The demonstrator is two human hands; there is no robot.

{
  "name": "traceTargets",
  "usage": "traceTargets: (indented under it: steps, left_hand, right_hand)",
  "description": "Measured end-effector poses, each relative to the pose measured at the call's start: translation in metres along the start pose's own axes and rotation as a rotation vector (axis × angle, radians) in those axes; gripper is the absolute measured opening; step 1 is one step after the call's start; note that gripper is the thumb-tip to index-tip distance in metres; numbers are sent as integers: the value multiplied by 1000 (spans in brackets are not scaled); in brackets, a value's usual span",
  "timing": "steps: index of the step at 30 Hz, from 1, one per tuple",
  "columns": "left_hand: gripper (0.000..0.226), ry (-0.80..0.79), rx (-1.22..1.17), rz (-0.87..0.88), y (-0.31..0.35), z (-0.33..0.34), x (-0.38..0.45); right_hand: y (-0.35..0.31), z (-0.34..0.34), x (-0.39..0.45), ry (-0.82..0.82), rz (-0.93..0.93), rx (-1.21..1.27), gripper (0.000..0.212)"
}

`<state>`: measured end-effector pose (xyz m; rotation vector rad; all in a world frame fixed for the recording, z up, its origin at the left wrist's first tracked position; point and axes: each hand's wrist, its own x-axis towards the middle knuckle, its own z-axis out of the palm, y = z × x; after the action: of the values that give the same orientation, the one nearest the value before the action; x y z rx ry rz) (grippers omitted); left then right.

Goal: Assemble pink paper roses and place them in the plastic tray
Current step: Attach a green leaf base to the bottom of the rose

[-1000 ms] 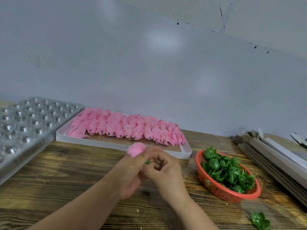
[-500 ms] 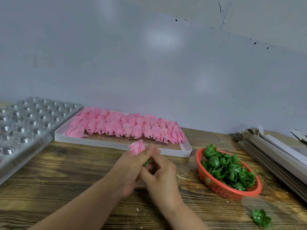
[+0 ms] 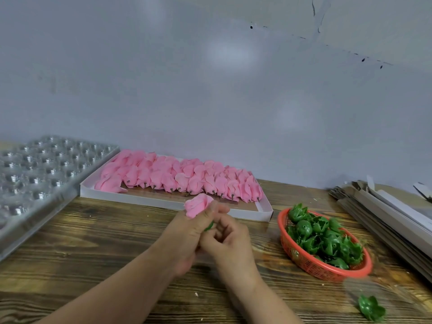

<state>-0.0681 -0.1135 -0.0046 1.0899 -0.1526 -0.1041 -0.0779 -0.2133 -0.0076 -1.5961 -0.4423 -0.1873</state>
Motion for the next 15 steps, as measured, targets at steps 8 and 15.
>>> traceTargets:
  steps: [8, 15]
  left_hand:
    - [44, -221, 138, -40, 8, -9, -4]
    - [65, -459, 160, -77, 19, -14, -8]
  right_hand:
    - [-2, -10, 5, -171, 108, 191, 6]
    - [-1, -16, 3, -377, 309, 599, 16]
